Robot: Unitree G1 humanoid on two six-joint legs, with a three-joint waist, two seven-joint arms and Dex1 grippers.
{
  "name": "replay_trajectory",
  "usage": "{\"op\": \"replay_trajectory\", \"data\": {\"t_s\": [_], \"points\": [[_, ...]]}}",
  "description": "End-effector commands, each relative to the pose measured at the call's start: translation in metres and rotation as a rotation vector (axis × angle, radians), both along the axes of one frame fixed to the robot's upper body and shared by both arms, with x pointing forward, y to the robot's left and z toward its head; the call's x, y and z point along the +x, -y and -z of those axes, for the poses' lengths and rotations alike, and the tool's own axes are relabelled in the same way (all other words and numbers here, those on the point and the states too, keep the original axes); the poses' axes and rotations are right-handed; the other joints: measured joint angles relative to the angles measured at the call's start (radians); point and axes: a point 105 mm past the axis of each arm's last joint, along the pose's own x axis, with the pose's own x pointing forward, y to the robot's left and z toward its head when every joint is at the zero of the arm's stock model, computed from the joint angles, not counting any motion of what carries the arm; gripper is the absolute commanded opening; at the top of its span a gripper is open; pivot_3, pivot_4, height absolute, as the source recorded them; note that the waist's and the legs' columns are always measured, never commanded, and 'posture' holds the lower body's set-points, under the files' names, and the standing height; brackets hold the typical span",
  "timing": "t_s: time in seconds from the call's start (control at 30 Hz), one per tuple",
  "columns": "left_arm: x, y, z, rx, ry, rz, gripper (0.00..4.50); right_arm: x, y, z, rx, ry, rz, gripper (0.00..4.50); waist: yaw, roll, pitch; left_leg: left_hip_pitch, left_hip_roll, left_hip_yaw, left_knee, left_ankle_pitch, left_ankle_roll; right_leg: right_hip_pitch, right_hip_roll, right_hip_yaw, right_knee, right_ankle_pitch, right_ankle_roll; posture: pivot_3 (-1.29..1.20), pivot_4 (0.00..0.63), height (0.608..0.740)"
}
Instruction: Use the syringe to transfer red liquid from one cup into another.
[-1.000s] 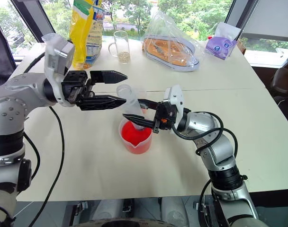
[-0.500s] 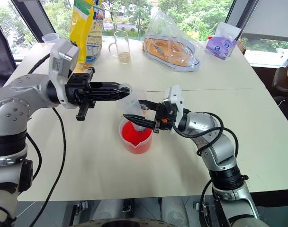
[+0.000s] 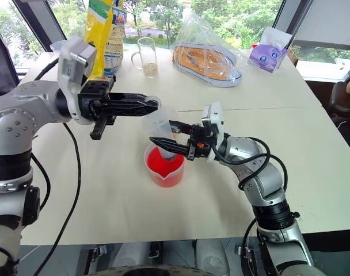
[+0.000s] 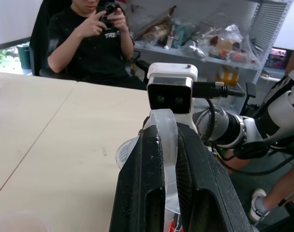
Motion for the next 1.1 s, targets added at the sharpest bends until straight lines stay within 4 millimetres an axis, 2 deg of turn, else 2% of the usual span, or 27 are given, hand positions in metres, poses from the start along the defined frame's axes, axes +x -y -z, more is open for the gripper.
{"op": "replay_trajectory", "data": {"t_s": [0.03, 0.4, 0.57, 0.7, 0.8, 1.0, 1.03, 1.1], "points": [[0.0, -0.012, -0.036, -0.076, 0.14, -0.045, 0.03, -0.006, -0.005, 0.021, -0.061, -0.048, -0.05, 1.5, 0.001, 0.0, 0.0, 0.0, 0.0, 0.0, 0.0, 0.0, 0.0, 0.0, 0.0, 0.0, 0.0, 0.0, 0.0, 0.0, 0.15, 0.74], [0.003, -0.014, -0.04, -0.076, 0.165, -0.055, 0.03, -0.008, -0.005, 0.018, -0.061, -0.03, -0.057, 1.5, 0.0, 0.0, 0.0, 0.0, 0.0, 0.0, 0.0, 0.0, 0.0, 0.0, 0.0, 0.0, 0.0, 0.0, 0.0, 0.0, 0.15, 0.74], [0.002, -0.013, -0.036, -0.063, 0.152, -0.05, 0.03, -0.01, -0.006, 0.004, -0.044, 0.015, -0.059, 1.5, 0.0, 0.0, 0.0, 0.0, 0.0, 0.0, 0.0, 0.0, 0.0, 0.0, 0.0, 0.0, 0.0, 0.0, 0.0, 0.0, 0.15, 0.74], [0.003, -0.014, -0.02, -0.017, 0.108, -0.052, 0.03, -0.011, -0.007, -0.017, -0.017, 0.073, -0.059, 1.5, 0.0, 0.0, 0.0, 0.0, 0.0, 0.0, 0.0, 0.0, 0.0, 0.0, 0.0, 0.0, 0.0, 0.0, 0.0, 0.0, 0.15, 0.74], [0.004, -0.016, -0.015, -0.011, 0.078, -0.063, 1.23, -0.013, -0.007, -0.028, -0.006, 0.102, -0.062, 1.5, 0.0, 0.0, 0.0, 0.0, 0.0, 0.0, 0.0, 0.0, 0.0, 0.0, 0.0, 0.0, 0.0, 0.0, 0.0, 0.0, 0.15, 0.74], [0.005, -0.024, -0.012, -0.031, 0.048, -0.083, 4.2, -0.017, -0.006, -0.042, 0.006, 0.126, -0.069, 1.5, 0.001, 0.0, 0.0, 0.0, 0.0, 0.0, 0.0, 0.0, 0.0, 0.0, 0.0, 0.0, 0.0, 0.0, 0.0, 0.0, 0.15, 0.74], [0.005, -0.026, -0.012, -0.036, 0.049, -0.088, 4.42, -0.018, -0.006, -0.043, 0.006, 0.126, -0.07, 1.5, 0.001, 0.0, 0.0, 0.0, 0.0, 0.0, 0.0, 0.0, 0.0, 0.0, 0.0, 0.0, 0.0, 0.0, 0.0, 0.0, 0.15, 0.74], [0.002, -0.031, -0.015, -0.046, 0.052, -0.094, 4.42, -0.019, -0.006, -0.045, 0.01, 0.123, -0.07, 1.5, 0.001, 0.0, 0.0, 0.0, 0.0, 0.0, 0.0, 0.0, 0.0, 0.0, 0.0, 0.0, 0.0, 0.0, 0.0, 0.0, 0.15, 0.74]]}}
